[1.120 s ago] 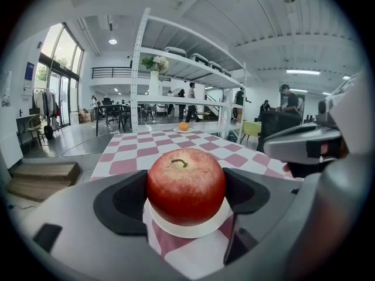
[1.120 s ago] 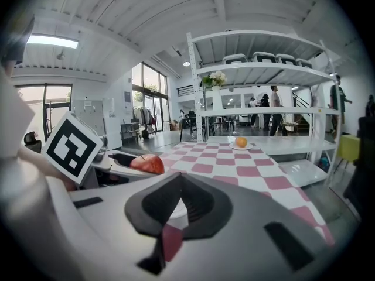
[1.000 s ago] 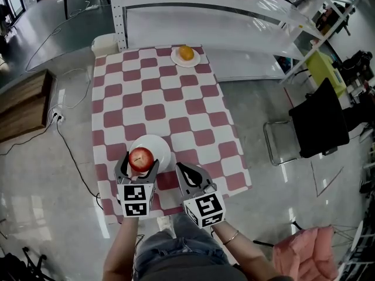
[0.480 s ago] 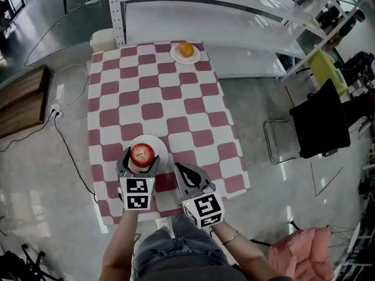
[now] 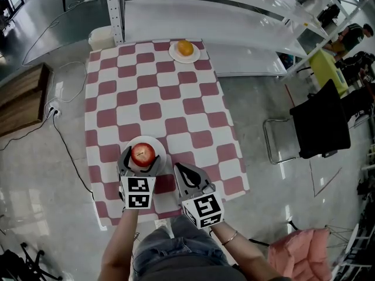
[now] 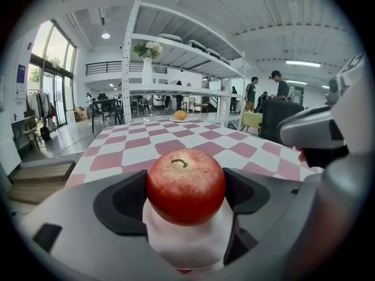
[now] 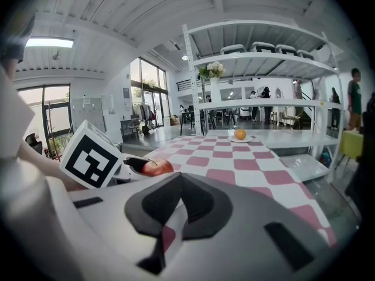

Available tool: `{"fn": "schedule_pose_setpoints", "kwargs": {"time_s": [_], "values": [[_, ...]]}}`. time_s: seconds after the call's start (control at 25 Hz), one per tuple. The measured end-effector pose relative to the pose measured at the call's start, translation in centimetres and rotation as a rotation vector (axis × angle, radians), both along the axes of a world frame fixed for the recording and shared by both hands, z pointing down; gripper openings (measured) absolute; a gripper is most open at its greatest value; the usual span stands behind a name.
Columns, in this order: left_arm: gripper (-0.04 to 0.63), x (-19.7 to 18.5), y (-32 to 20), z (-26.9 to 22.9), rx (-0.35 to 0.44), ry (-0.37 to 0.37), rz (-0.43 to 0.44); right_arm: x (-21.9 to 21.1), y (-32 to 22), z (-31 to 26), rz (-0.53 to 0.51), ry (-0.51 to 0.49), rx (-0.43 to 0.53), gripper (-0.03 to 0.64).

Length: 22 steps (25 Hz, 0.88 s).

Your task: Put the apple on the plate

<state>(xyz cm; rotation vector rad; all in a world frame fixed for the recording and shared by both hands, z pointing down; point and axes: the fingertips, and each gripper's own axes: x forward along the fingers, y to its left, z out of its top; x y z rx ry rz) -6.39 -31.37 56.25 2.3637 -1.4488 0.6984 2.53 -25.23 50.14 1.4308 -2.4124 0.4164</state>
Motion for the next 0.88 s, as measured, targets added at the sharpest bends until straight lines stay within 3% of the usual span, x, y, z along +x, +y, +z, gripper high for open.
{"fn": "schedule_pose_setpoints", "kwargs": {"time_s": [0.88], "values": [[0.396, 0.69, -0.12, 0.93, 0.005, -0.011, -0.002, 0.9, -0.12, 0.39, 0.003, -0.005, -0.012, 0.011]]}}
